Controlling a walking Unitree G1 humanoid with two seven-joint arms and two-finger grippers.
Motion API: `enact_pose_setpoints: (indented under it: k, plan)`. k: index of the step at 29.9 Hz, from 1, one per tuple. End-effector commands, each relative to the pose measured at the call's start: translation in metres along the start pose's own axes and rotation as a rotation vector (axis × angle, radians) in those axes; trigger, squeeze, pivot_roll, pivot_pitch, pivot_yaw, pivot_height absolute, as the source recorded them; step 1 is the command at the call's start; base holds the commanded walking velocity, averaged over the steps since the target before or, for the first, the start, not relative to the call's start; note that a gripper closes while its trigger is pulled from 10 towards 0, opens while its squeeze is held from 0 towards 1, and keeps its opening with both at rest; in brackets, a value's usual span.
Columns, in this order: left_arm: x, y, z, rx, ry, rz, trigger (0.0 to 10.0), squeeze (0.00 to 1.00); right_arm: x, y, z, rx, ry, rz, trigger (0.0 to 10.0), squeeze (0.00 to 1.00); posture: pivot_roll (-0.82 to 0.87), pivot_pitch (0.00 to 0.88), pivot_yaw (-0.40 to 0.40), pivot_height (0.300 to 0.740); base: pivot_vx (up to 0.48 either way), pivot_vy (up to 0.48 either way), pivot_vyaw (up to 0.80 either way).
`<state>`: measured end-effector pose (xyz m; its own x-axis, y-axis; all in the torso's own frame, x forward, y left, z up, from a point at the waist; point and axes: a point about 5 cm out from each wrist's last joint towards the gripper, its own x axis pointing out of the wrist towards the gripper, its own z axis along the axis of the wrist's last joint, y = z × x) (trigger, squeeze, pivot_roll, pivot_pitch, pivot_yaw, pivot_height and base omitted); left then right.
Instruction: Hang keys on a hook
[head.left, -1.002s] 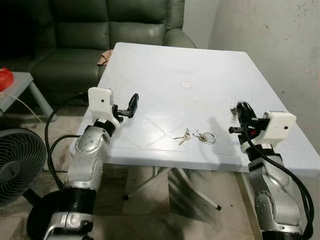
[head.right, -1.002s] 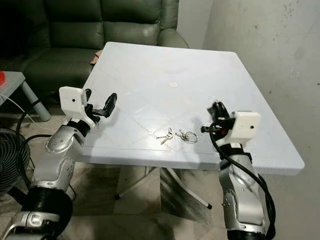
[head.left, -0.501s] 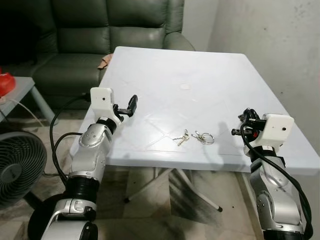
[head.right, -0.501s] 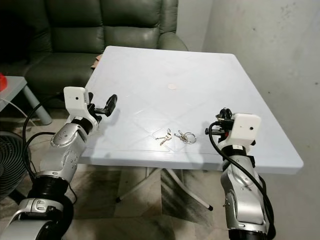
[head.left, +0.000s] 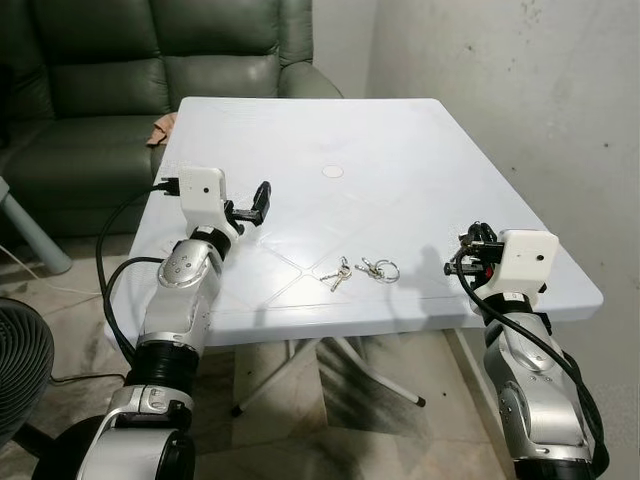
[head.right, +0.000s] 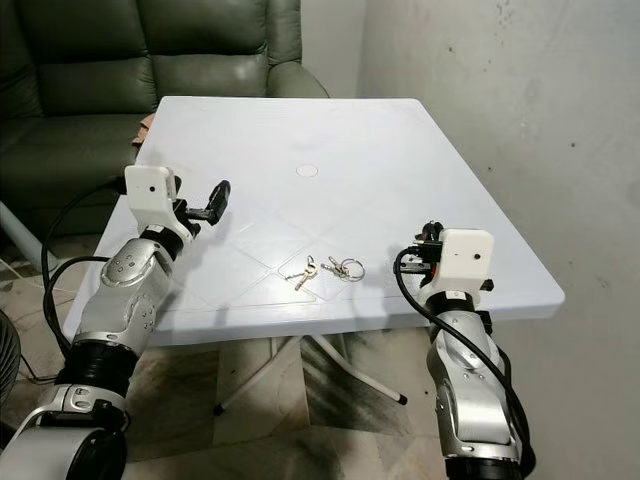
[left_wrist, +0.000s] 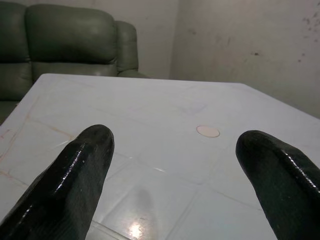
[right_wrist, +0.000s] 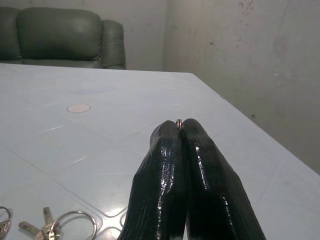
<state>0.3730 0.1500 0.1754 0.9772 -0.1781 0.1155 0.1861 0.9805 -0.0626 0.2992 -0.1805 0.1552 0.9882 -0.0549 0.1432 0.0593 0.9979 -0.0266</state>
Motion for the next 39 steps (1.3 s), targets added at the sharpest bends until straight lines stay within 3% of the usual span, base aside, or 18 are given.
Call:
enact_pose_setpoints:
  k: [1, 22, 39]
  plan:
    - [0.0022, 0.0005, 0.0037, 0.03, -0.008, 0.0, 10.0, 0.0, 0.0021, 0.0015, 0.0006, 0.002, -0.001, 0.002, 10.0, 0.0, -0.03, 0.0, -0.006, 0.74, 0.0, 0.0, -0.68]
    - [0.0029, -0.0044, -0.0019, -0.007, 0.008, -0.027, 10.0, 0.0, 0.0044, 0.0034, 0.001, 0.002, -0.001, 0.021, 10.0, 0.0, -0.03, 0.0, -0.013, 0.74, 0.0, 0.056, -0.69]
    - [0.0018, -0.0049, -0.0017, 0.014, -0.008, -0.015, 10.0, 0.0, 0.0049, 0.0031, 0.0022, -0.005, -0.001, 0.03, 10.0, 0.0, -0.03, 0.0, -0.022, 0.74, 0.0, 0.028, -0.7]
